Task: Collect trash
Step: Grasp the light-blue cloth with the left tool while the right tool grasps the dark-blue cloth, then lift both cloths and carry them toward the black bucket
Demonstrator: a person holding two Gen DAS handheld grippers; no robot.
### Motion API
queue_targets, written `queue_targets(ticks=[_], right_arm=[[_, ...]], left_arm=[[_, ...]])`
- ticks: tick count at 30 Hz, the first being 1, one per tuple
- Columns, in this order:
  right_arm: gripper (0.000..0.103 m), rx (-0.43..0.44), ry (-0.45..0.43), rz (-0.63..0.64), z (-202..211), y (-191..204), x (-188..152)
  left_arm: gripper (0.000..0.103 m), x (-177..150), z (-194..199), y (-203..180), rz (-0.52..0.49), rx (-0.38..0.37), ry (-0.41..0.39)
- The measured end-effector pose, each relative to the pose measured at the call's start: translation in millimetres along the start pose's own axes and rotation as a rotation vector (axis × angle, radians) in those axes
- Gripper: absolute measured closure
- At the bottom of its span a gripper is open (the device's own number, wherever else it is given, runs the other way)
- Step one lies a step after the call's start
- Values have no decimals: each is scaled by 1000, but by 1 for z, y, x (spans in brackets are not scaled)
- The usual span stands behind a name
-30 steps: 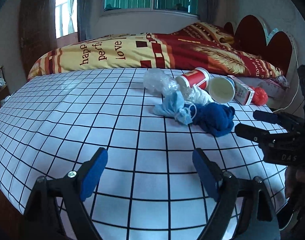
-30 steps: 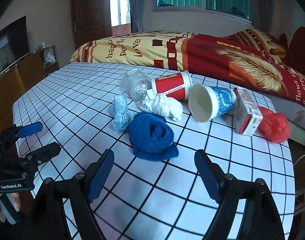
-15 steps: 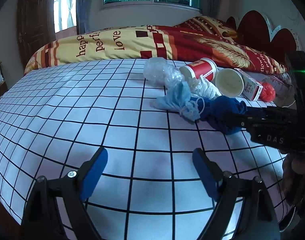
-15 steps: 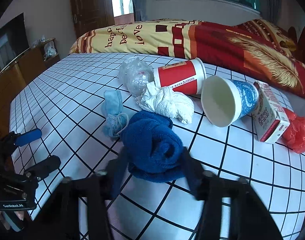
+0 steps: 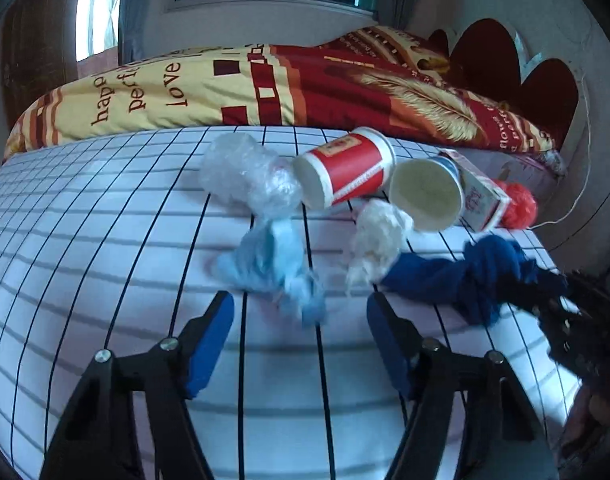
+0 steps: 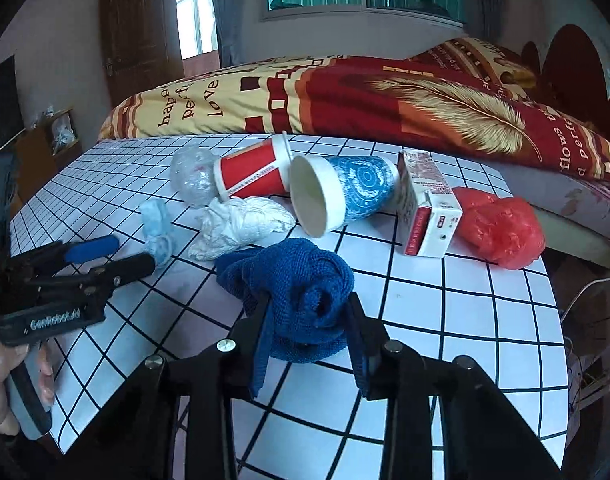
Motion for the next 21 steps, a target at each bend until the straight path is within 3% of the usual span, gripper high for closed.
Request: queue_targets(ticks=[2, 4, 7, 8, 10, 11, 14, 21], right_arm=[[67, 27, 25, 2, -4, 0, -3], [64, 36, 11, 22, -5, 3, -1], [32, 41, 7, 32, -11, 5, 3], [30, 35, 12, 35, -14, 5, 4], [36, 57, 57, 29, -23, 8, 2], [59, 73, 64, 23, -25, 9, 2], [66, 91, 67, 15, -19, 10, -1], [67, 47, -4, 7, 24, 8, -6]], left_arm=[[34, 3, -13, 0, 16, -24, 49], [41, 2, -25, 2, 22, -16, 92], [61, 2, -30, 4, -3, 4, 103], [74, 1, -29, 6, -8, 13, 101], [77, -1, -23, 11, 23, -17, 94], [78, -3, -18, 12, 25, -19, 81], [79, -14, 3, 11, 16, -24, 40], [79, -34, 48, 1, -20, -18, -19]])
Point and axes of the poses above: each gripper's, at about its wrist camera, not at the fingertips, and z roughly against the way its jaws point, y to its left, x to its top, the point moved 8 cm from there along -z, roughly the way its jaws point
